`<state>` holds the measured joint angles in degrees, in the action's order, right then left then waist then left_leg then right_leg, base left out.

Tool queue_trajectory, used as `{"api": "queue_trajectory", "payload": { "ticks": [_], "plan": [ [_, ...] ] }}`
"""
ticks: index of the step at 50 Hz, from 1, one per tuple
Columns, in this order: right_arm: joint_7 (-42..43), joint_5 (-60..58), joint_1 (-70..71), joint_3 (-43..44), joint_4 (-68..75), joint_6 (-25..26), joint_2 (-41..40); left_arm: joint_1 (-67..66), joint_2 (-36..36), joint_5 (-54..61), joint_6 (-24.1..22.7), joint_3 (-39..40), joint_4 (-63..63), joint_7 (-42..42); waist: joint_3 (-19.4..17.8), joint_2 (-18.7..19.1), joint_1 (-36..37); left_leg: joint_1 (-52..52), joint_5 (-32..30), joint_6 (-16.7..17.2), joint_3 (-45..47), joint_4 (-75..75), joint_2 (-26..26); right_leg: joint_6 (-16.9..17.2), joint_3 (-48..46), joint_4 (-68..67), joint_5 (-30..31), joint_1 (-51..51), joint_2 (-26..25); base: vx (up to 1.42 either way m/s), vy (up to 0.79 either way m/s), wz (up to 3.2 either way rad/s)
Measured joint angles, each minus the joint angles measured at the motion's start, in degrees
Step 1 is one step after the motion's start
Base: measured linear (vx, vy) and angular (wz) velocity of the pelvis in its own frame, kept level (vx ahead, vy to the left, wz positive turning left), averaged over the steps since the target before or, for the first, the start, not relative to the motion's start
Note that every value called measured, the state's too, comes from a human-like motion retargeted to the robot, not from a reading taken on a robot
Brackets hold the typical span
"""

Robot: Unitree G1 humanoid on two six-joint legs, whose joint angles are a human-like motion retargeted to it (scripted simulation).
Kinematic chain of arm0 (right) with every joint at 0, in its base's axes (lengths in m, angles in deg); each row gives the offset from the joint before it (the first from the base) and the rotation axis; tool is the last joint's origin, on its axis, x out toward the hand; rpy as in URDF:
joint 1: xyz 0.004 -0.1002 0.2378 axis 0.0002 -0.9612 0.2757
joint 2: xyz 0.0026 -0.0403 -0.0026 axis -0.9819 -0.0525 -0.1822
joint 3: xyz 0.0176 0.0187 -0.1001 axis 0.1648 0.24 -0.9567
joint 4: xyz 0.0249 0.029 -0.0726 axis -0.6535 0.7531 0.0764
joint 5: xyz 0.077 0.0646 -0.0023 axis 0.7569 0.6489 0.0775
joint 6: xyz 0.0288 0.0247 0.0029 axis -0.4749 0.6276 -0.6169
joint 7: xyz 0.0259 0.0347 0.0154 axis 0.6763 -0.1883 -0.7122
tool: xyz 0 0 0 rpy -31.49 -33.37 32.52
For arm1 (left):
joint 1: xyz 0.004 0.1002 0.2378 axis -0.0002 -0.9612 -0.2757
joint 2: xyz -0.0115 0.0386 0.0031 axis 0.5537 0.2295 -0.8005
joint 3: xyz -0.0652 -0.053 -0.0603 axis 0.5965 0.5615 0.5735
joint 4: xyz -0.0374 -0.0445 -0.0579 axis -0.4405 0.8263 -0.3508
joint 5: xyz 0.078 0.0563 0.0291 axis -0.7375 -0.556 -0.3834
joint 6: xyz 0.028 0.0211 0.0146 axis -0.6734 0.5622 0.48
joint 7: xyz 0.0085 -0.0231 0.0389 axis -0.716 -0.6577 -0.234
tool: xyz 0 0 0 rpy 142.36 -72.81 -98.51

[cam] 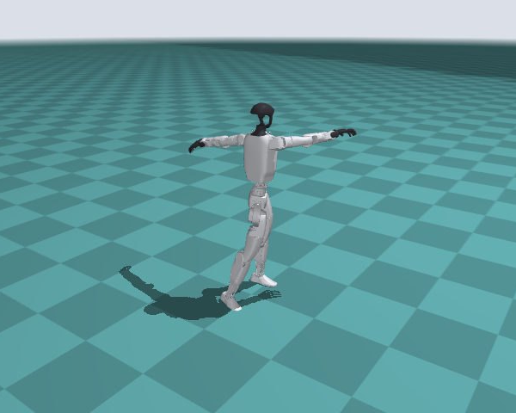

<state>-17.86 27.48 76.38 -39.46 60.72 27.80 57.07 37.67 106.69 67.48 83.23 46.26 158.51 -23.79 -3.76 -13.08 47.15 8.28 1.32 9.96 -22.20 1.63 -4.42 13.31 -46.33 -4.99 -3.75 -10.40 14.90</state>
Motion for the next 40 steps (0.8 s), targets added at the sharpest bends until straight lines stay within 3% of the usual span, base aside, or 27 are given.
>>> {"api": "queue_trajectory", "payload": {
  "ticks": [10, 22, 35, 37, 40],
  "plan": [
    [-1.0, -0.7, -4.9, 2.1, -1.0, -0.1, 11.1, 12.9, 3.2, -5.0, -1.2, -11.9, -1.9, 1.7, 2.0, 5.4, -13.7, -5.4, 2.5, 1.1, 11.3, -0.1, 3.3, 0.4, 11.3, -1.3, 0.5, 1.8, 0.4, -0.01, 0.01, -1.08],
    [-3.0, 2.7, -17.6, 10.2, -1.0, -0.1, 24.7, 37.8, 3.4, -6.7, -2.2, -33.9, -4.2, 5.1, 2.0, 13.0, -33.3, -13.0, 5.3, 2.0, 27.1, -1.3, 6.4, 1.0, 27.7, -3.1, 0.8, 5.8, -0.5, -0.02, 0.01, -1.23],
    [-5.6, 8.0, -37.1, 33.9, 3.1, -1.3, 38.7, 57.4, -1.0, -9.8, -3.9, -55.6, -4.9, 6.0, 2.2, 20.7, -60.4, -19.4, 6.4, 4.3, 44.7, -4.8, 8.1, 1.7, 45.3, -0.8, 3.1, 11.1, -4.9, -0.02, 0.0, -1.23],
    [-7.1, 8.4, -42.0, 39.9, 4.3, -3.9, 41.1, 58.8, -1.8, -12.2, -7.0, -58.0, -5.1, 4.8, 3.4, 21.8, -65.5, -17.5, 9.2, 1.7, 47.0, 0.4, 8.9, 0.4, 47.1, -2.4, 1.7, 12.6, -5.0, 0.03, 0.02, -0.99],
    [-7.9, 11.1, -48.4, 46.7, 6.0, -4.4, 44.2, 60.9, -2.9, -10.8, -9.2, -62.0, -6.2, 4.8, 2.8, 23.5, -71.6, -20.5, 7.3, 3.6, 50.3, -3.5, 8.6, 0.2, 51.4, 0.3, 3.1, 12.2, -6.4, 0.03, -0.02, -1.23]
  ]
}}
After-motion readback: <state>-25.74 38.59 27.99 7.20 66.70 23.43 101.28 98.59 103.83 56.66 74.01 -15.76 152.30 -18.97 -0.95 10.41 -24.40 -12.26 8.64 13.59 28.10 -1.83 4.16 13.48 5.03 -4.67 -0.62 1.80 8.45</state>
